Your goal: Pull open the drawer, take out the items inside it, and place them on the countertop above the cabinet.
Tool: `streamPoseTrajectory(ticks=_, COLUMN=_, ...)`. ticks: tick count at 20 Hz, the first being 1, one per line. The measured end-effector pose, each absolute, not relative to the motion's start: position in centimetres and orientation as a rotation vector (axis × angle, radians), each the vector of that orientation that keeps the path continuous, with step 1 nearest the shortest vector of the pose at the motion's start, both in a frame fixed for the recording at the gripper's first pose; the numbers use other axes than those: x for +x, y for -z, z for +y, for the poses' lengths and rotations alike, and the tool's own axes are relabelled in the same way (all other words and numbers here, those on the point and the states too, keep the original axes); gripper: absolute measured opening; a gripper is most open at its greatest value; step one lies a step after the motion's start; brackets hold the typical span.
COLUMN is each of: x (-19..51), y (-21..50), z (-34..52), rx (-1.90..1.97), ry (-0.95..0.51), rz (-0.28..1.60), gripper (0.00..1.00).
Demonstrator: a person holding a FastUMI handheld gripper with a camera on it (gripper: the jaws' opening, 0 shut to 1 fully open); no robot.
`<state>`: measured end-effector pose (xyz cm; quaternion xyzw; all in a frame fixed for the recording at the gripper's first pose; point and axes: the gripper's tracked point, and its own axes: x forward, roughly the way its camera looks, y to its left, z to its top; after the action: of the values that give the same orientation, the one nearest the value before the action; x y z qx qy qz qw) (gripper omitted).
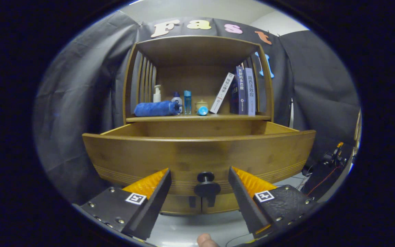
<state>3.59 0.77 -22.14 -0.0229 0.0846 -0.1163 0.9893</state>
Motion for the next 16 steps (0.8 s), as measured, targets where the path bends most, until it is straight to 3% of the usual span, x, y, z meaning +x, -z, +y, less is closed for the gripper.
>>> streamPoseTrajectory(ticks=16, x=9.1, y=22.1, z=0.7, rx=-0.04, ry=0.191, rz=0.129, gripper=0.99)
